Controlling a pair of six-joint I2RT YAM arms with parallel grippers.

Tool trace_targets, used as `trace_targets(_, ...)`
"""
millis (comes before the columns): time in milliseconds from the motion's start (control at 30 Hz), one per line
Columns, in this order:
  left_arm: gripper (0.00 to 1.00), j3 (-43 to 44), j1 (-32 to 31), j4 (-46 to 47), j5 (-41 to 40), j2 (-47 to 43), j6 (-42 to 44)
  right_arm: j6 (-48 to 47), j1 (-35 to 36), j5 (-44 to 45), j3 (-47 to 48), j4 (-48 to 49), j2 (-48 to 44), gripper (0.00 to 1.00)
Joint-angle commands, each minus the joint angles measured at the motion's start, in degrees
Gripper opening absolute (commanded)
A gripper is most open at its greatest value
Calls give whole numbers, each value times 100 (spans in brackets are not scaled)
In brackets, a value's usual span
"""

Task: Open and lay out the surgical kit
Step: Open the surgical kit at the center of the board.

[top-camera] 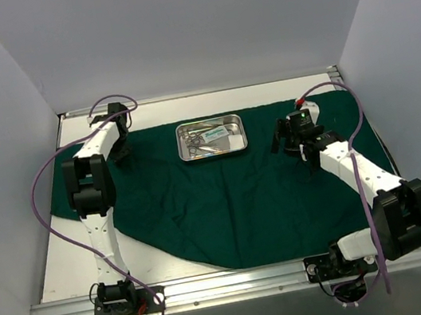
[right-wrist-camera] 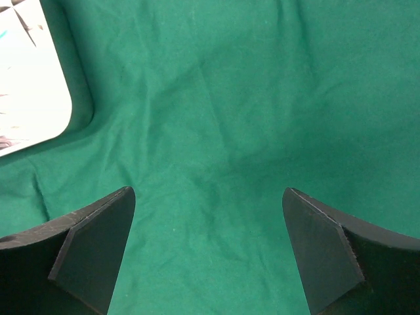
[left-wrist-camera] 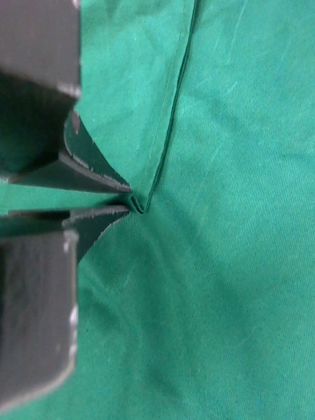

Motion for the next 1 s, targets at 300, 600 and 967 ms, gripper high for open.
trace_targets(300, 2, -436, 187, -183, -688, -699, 10, -235, 37, -96, -106, -1, -197, 90)
trace_targets(600, 2, -1860, 1538, -1254, -1769, -2334, -965, -394, 63, -114, 25, -220, -435, 90)
trace_targets(967, 11, -3109, 3263, -2124, -2649, -4338, -1203, -332, 291, -404, 17, -326, -523, 92)
